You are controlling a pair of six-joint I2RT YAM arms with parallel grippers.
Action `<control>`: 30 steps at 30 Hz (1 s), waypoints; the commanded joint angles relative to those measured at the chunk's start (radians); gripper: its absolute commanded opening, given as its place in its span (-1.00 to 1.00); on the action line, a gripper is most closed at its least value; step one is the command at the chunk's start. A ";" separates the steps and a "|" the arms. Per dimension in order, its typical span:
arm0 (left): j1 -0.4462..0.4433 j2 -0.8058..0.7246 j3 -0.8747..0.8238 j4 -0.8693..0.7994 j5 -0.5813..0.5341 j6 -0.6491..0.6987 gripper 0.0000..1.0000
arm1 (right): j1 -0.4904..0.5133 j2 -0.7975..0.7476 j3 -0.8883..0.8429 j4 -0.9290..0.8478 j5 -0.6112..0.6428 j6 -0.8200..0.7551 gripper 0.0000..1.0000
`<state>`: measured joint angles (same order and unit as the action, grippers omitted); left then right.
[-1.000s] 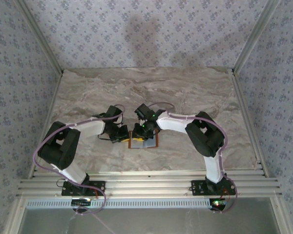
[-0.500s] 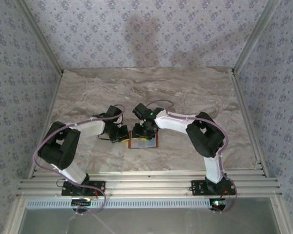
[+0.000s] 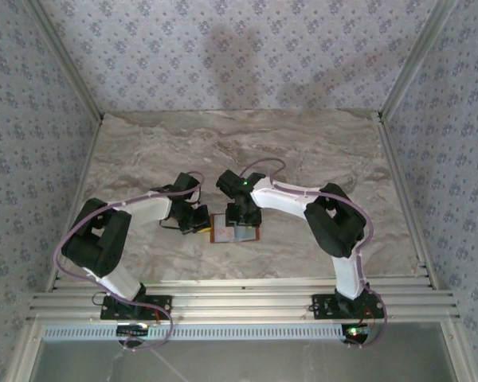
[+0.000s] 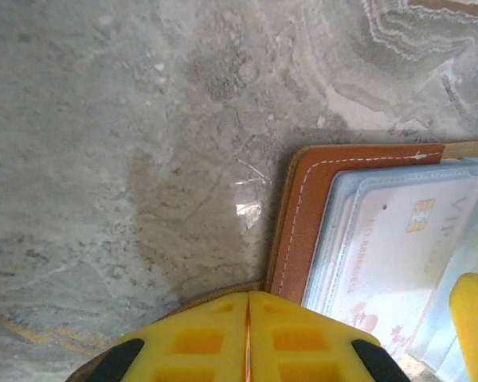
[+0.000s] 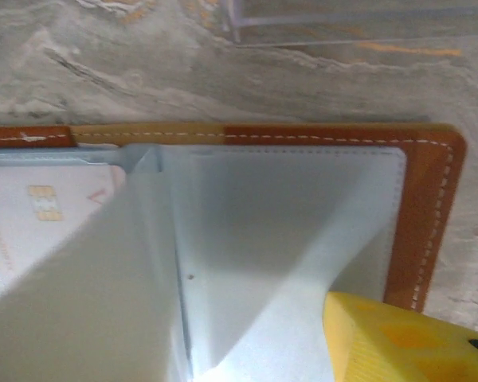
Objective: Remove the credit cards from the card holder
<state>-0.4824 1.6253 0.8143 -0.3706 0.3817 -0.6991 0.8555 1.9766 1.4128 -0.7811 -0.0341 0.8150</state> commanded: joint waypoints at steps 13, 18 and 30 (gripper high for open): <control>0.001 -0.016 0.024 -0.095 -0.038 0.023 -0.80 | -0.019 -0.081 -0.088 -0.067 0.117 -0.014 -0.02; -0.006 -0.023 0.044 -0.110 -0.043 0.024 -0.80 | -0.028 -0.092 -0.111 -0.054 0.109 -0.022 -0.10; -0.066 -0.053 0.121 -0.145 -0.058 0.002 -0.80 | -0.076 -0.234 -0.169 0.084 -0.071 -0.066 -0.18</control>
<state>-0.5335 1.5932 0.9096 -0.4789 0.3351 -0.6903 0.7948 1.7855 1.2732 -0.7563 -0.0189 0.7692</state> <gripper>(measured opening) 0.100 0.417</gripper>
